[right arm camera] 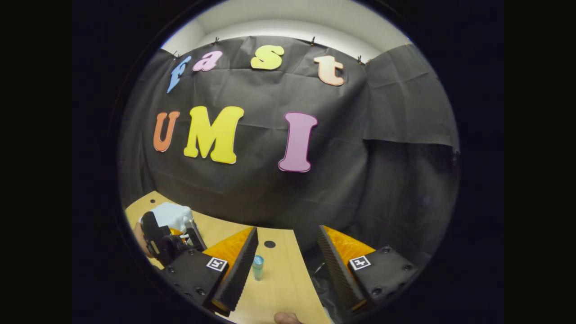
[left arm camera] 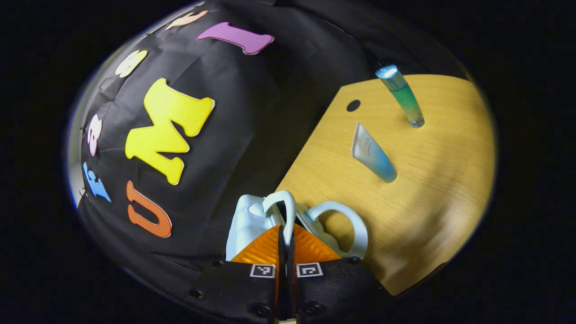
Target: First open the suitcase, pack the skin care products into it, and then close the suitcase.
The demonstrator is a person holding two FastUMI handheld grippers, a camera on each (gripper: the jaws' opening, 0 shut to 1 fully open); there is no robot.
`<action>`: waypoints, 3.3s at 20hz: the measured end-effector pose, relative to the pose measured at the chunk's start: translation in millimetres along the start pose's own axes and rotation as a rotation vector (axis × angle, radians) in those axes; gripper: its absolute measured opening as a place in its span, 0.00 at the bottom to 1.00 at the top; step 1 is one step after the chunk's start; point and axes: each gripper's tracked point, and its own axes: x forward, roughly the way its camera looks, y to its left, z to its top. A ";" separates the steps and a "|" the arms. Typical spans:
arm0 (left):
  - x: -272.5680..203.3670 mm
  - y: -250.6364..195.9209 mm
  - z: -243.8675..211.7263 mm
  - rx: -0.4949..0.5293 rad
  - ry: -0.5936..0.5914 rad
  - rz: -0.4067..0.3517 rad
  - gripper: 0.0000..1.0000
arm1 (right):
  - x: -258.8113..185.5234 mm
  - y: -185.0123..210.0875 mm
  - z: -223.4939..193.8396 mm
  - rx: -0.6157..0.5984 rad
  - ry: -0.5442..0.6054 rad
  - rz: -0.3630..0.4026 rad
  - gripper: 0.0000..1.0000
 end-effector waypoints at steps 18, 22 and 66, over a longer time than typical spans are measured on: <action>-62.7 252.9 -161.4 -0.396 -0.147 0.141 0.02 | -38.5 182.5 44.4 0.007 0.015 -0.010 0.80; -47.9 272.7 -223.4 -0.445 -0.123 0.139 0.02 | -43.5 210.1 35.8 0.014 0.051 0.002 0.80; -60.9 86.6 -139.8 -0.841 -0.109 -0.187 0.99 | -18.7 111.2 -54.4 -0.104 0.146 0.091 0.80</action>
